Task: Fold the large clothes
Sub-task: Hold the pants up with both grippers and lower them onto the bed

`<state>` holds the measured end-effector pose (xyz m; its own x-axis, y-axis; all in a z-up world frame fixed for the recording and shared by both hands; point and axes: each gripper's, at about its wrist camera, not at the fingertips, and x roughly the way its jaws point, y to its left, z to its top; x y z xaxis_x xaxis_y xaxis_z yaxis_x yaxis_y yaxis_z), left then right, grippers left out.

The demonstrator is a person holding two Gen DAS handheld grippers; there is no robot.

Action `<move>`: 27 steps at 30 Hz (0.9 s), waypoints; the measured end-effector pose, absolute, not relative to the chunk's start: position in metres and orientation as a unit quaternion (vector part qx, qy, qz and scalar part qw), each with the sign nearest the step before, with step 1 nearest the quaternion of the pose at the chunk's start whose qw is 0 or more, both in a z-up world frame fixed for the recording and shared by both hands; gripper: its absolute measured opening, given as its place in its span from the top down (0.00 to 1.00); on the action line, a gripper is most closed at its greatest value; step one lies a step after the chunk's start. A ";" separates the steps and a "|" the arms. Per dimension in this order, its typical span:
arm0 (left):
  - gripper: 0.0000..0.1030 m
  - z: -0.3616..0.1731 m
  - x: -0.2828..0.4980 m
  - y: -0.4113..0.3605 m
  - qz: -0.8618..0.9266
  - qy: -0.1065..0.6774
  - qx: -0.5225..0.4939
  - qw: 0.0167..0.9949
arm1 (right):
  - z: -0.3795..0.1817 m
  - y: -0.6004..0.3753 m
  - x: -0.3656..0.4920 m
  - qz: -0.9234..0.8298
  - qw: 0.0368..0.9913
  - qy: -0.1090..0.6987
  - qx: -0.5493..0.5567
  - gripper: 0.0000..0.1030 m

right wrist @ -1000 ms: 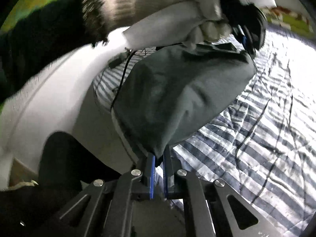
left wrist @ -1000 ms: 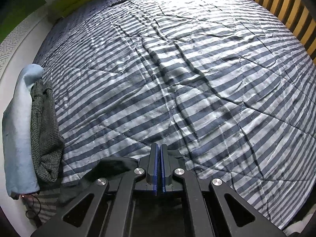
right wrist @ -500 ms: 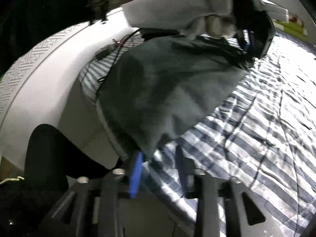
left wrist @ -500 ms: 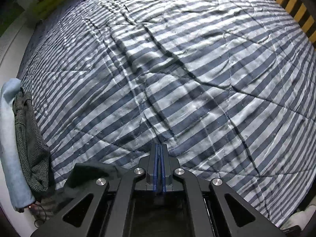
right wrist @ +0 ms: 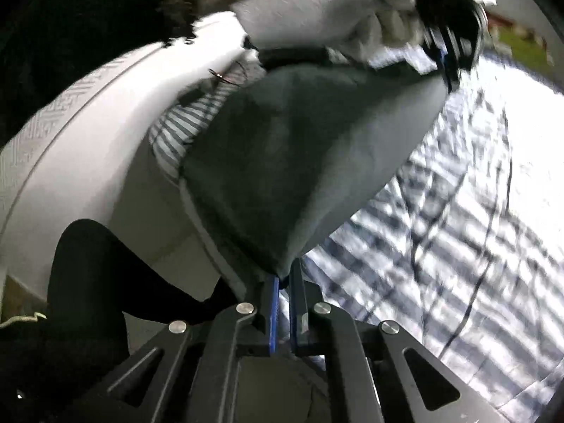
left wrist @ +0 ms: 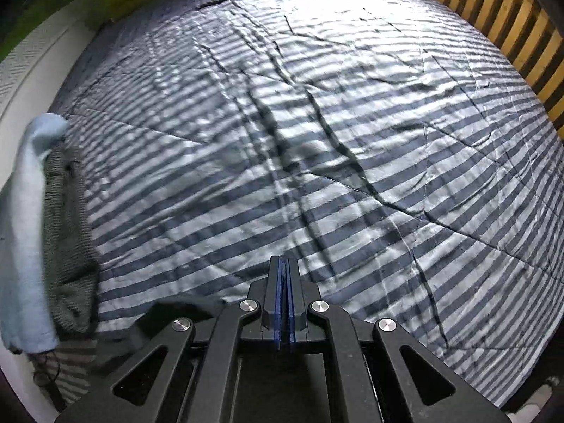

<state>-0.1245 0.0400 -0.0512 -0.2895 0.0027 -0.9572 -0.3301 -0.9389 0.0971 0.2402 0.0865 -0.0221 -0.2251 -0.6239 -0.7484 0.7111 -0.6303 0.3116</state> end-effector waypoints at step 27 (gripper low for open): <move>0.86 -0.002 0.075 -0.128 0.862 0.041 -0.504 -0.017 | 0.008 0.124 0.244 -0.773 0.435 -0.013 0.462 0.85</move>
